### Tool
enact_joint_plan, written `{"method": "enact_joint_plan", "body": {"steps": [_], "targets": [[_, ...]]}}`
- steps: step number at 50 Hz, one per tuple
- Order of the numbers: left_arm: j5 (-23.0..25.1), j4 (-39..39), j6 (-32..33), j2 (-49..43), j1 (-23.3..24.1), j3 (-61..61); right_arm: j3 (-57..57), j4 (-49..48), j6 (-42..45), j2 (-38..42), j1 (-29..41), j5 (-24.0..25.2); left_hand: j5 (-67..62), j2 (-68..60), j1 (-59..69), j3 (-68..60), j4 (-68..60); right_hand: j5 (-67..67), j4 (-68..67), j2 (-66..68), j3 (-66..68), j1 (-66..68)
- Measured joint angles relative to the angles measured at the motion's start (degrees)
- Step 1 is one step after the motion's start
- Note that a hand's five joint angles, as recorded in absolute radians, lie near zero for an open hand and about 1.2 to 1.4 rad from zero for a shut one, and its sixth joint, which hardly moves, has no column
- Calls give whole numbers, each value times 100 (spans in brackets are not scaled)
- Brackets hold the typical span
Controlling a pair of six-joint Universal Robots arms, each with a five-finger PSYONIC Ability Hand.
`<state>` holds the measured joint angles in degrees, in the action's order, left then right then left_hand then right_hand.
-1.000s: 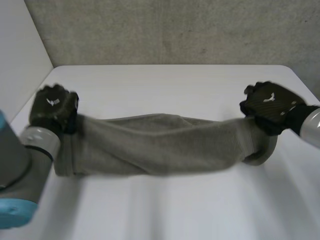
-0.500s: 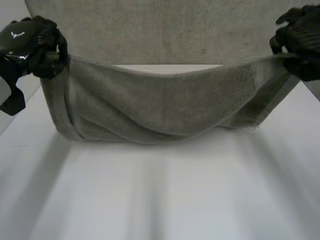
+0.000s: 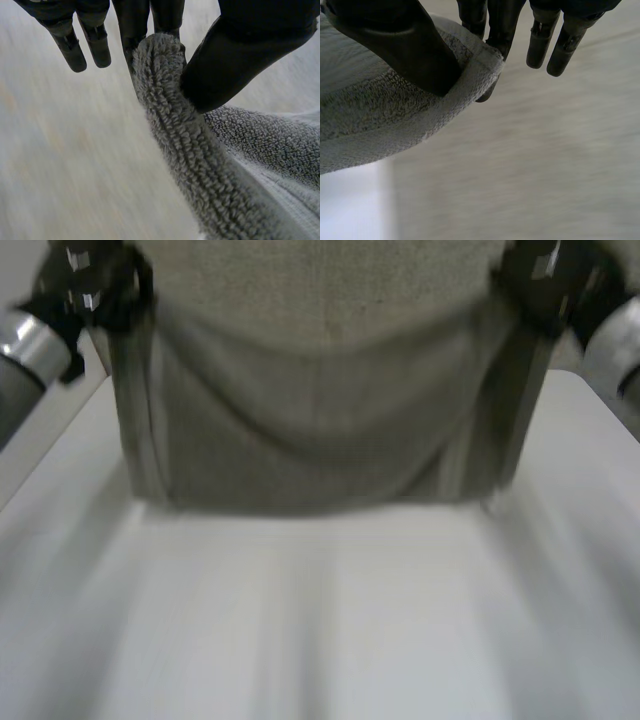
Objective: Fold the towel.
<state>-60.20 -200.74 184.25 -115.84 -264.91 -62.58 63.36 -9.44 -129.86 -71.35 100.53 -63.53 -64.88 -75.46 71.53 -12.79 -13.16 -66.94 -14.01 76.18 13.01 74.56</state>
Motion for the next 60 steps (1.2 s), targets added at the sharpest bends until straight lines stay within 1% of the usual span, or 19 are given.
{"method": "enact_joint_plan", "body": {"steps": [1,3,5,7,9,10,12,15,16,17,22,30,34,40,46,49,53,58,60], "targets": [[-6,-173,-17,21,30,55,-78,-137,-86,-31,24,-56,0,0,0,0,0,0,0,0,0,0],[-3,-910,-195,221,128,213,-415,-730,-735,-259,84,-232,0,-10,0,0,0,0,0,0,0,0],[22,-1462,-495,457,163,262,-565,-1050,-1407,-467,51,-216,0,-17,0,0,0,0,0,0,0,0],[74,-1758,-820,616,143,255,-576,-1173,-1817,-581,-6,-141,0,-21,0,0,0,0,0,0,0,0],[261,-2050,-1442,769,7,166,-422,-1244,-2246,-712,-116,63,0,-23,0,0,0,-3,0,26,0,0],[328,-2099,-1598,795,-40,132,-359,-1248,-2314,-737,-145,128,0,-25,0,0,0,-3,0,26,0,0],[678,-2210,-2140,844,-288,-81,-29,-1229,-2464,-809,-244,409,0,-29,0,0,0,-4,0,26,0,0],[1221,-2234,-2532,829,-598,-476,474,-1178,-2460,-856,-359,799,0,-36,0,0,0,-4,0,26,0,0],[1313,-2231,-2568,823,-643,-551,561,-1169,-2448,-861,-380,869,0,-36,0,0,0,-4,0,26,0,0],[1566,-2222,-2636,796,-761,-769,801,-1149,-2405,-871,-443,1046,0,-37,0,0,0,-4,0,26,0,0],[2183,-2177,-2602,559,-1003,-1499,1622,-1095,-2140,-877,-739,1648,0,-40,0,0,0,-4,0,26,0,0],[2552,-2074,-2410,47,-1311,-2500,2646,-827,-1468,-724,-1157,2268,0,-56,0,0,0,-4,0,26,0,1],[2751,-2025,-2398,-26,-1365,-2831,2928,-531,-1035,-680,-1313,2392,0,-56,0,0,0,-4,0,26,0,1],[3097,-1559,-2407,317,-1344,-3198,3090,462,-493,-864,-1529,2414,0,-57,0,0,0,-4,0,26,0,1],[3023,-829,-2299,1104,-1266,-3398,3082,1351,-555,-1180,-1571,2198,0,-58,0,0,0,-4,0,26,0,1],[2748,-463,-2102,1573,-1220,-3558,3111,1662,-760,-1368,-1554,1921,0,-58,0,0,0,-4,0,26,0,1],[2113,-9,-1733,2116,-1178,-3793,3197,1849,-1102,-1599,-1519,1435,0,-58,0,0,0,-4,0,26,0,1],[993,756,-1184,2542,-1030,-4023,3315,1874,-1359,-1846,-1488,881,0,-58,0,0,0,-4,0,26,0,1],[784,938,-1060,2584,-968,-4062,3341,1876,-1376,-1897,-1476,797,0,-58,0,0,0,-4,0,26,0,1]]}}
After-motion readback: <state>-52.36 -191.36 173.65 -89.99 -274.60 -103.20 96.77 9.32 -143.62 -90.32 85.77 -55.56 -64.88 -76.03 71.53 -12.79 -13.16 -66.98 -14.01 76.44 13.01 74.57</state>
